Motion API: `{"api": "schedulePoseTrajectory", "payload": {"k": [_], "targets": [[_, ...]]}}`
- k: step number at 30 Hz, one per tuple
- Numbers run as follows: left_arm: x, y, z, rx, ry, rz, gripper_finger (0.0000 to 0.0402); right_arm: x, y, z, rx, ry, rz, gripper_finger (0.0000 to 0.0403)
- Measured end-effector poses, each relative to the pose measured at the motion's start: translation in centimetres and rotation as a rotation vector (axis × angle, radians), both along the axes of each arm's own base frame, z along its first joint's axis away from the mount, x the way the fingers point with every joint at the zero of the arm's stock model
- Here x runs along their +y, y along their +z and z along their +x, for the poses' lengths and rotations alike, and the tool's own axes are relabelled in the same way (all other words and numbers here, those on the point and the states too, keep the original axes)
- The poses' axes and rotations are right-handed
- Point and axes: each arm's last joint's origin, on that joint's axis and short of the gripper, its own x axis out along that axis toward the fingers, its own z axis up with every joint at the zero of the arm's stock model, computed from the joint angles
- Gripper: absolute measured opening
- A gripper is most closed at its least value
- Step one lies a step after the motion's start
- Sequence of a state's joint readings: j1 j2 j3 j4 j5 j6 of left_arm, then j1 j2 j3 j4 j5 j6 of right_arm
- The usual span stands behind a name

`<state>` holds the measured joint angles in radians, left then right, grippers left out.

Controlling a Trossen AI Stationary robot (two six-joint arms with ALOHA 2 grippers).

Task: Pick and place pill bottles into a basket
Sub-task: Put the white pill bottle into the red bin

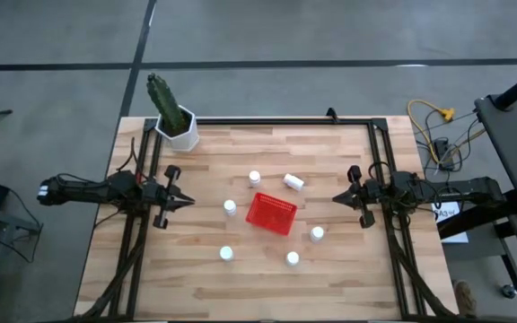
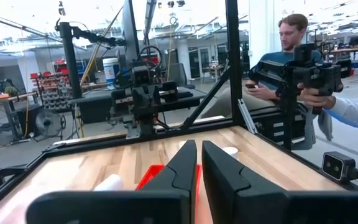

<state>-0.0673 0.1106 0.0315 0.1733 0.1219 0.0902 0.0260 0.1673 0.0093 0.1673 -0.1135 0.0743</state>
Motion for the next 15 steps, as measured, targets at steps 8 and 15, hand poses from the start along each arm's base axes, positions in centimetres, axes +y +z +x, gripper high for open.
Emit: {"api": "schedulePoseTrajectory", "payload": {"k": [8,15], "targets": [[0.0,0.0,0.0,0.006,0.0,0.0,0.001,0.0,0.7,0.0,-0.055,0.002,0.048,0.0013],[0.0,0.0,0.1,0.007,0.0,0.001,0.001,0.0,1.4,0.1,-0.047,-0.001,0.044,0.0065]]}}
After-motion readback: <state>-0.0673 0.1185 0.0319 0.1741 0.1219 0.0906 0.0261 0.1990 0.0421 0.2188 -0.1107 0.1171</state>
